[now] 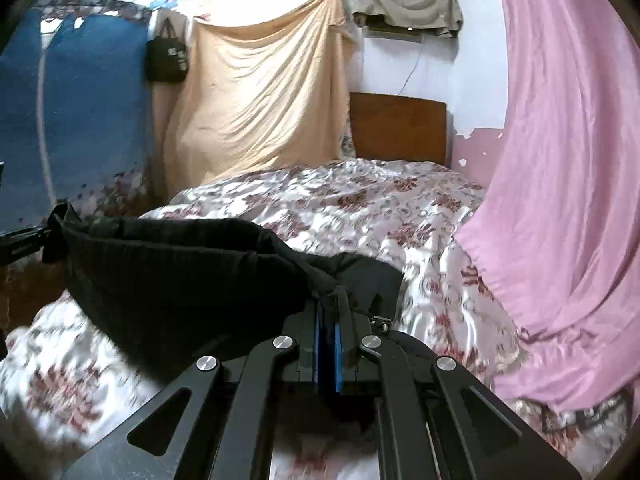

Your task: Fold large clothes

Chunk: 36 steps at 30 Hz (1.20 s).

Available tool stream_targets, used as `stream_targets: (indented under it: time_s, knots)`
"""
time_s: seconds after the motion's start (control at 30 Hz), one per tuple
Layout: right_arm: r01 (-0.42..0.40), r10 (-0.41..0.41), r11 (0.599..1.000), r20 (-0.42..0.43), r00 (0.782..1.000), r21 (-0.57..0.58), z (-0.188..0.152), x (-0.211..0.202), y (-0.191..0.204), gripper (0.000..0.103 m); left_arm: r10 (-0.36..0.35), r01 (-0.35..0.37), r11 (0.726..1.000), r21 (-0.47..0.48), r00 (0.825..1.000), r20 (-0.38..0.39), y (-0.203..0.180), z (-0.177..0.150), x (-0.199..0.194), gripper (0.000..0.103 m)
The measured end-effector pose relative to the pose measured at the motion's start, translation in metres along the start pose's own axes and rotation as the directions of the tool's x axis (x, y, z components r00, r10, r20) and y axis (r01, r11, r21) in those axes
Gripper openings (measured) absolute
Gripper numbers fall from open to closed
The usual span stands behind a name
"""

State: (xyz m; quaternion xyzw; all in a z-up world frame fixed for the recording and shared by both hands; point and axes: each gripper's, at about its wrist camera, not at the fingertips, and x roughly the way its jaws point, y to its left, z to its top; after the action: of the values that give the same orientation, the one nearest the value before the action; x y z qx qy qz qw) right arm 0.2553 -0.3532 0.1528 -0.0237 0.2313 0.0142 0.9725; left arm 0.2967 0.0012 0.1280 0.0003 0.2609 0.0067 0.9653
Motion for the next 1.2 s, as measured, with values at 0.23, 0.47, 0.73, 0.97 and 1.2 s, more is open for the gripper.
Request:
stream_targets:
  time_s: [0.23,0.47,0.73,0.97,1.2]
  knots:
    - [0.027,-0.027,1.0,0.009,1.0,0.002,0.03,0.087,-0.001,0.005,0.026,-0.025,1.0,0.014,1.0,-0.007,-0.007,0.038,0.075,0.006]
    - [0.037,-0.037,0.999,0.0,0.999,0.01,0.04,0.152,-0.007,0.005,0.037,-0.036,0.999,0.032,0.999,-0.014,-0.015,0.054,0.128,0.006]
    - [0.071,-0.071,0.997,-0.05,0.996,-0.003,0.047,0.219,-0.01,0.005,0.051,-0.048,0.996,0.07,0.998,-0.042,-0.022,0.069,0.178,0.006]
    - [0.084,-0.085,0.996,-0.122,0.989,-0.019,0.053,0.278,-0.013,0.005,0.056,-0.05,0.996,0.069,0.995,-0.087,-0.026,0.077,0.225,0.006]
    - [0.122,-0.133,0.99,-0.184,0.974,-0.072,0.05,0.332,-0.008,0.005,0.069,-0.059,0.995,0.081,0.989,-0.132,-0.031,0.076,0.274,0.006]
